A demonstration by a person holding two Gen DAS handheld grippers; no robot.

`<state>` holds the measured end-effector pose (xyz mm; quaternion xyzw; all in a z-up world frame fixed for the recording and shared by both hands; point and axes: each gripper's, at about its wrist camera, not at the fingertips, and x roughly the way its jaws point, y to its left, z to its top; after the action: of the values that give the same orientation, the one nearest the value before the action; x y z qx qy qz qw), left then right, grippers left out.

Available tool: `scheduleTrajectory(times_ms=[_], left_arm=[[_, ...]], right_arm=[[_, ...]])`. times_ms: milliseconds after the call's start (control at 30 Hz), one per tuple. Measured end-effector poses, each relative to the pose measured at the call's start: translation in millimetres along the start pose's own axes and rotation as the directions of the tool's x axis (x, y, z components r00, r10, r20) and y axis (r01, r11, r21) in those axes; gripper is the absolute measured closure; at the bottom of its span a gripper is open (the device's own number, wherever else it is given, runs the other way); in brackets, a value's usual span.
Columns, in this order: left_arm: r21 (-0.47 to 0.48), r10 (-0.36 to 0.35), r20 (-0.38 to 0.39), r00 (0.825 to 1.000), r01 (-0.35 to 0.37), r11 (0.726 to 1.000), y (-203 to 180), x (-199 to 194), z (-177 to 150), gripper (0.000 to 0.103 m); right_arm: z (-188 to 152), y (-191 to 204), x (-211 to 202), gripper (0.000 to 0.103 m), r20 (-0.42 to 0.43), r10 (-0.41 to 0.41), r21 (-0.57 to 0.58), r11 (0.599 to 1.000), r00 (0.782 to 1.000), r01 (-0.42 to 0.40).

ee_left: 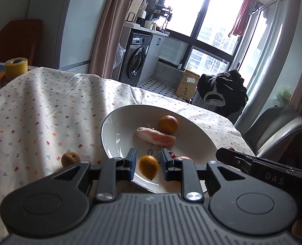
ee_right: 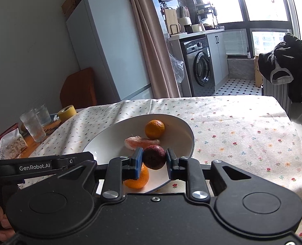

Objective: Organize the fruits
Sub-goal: 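Carry both fruits into the bowl and open left and right grippers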

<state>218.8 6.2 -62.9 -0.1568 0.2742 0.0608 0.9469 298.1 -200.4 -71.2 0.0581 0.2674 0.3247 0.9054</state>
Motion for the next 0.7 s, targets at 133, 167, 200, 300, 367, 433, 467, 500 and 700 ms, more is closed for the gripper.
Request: scheduleTrajectory(times_ms=[133, 167, 200, 300, 367, 433, 467, 500, 700], left_arm=[[-0.019, -0.006, -0.013, 1.000, 0.006, 1.000, 7, 1, -2, 0.069], [-0.021, -0.006, -0.012, 1.000, 0.005, 1.000, 8, 0, -2, 0.066], [-0.023, -0.001, -0.008, 1.000, 0.000, 1.000, 10, -2, -2, 0.065], [-0.036, 0.010, 0.001, 1.000, -0.010, 0.999, 16, -7, -2, 0.052], [-0.048, 0.015, 0.007, 1.000, -0.015, 0.999, 20, -11, -2, 0.047], [-0.054, 0.022, 0.009, 1.000, -0.022, 0.998, 24, -15, -2, 0.042], [-0.058, 0.026, 0.011, 1.000, -0.025, 0.998, 27, -17, -3, 0.038], [-0.062, 0.027, 0.013, 1.000, -0.026, 0.998, 29, -19, -4, 0.037], [-0.090, 0.044, 0.003, 0.999, -0.043, 0.995, 44, -30, -10, 0.029]], right_arm=[[-1, 0, 3, 0.080, -0.010, -0.005, -0.001, 1.000, 1.000, 0.005], [-1, 0, 4, 0.080, -0.013, -0.009, -0.002, 1.000, 1.000, 0.009], [-1, 1, 5, 0.080, -0.015, -0.011, -0.002, 1.000, 1.000, 0.011], [0, 7, 6, 0.080, -0.014, -0.011, -0.009, 1.000, 1.000, 0.011], [1, 12, 6, 0.080, -0.011, -0.013, -0.017, 1.000, 1.000, 0.013], [2, 15, 5, 0.080, -0.005, -0.018, -0.025, 1.000, 1.000, 0.018], [3, 16, 5, 0.080, -0.002, -0.022, -0.027, 0.999, 1.000, 0.022], [4, 17, 5, 0.079, 0.000, -0.027, -0.028, 0.999, 1.000, 0.027], [4, 32, -1, 0.057, 0.010, -0.027, -0.068, 0.997, 1.000, 0.028]])
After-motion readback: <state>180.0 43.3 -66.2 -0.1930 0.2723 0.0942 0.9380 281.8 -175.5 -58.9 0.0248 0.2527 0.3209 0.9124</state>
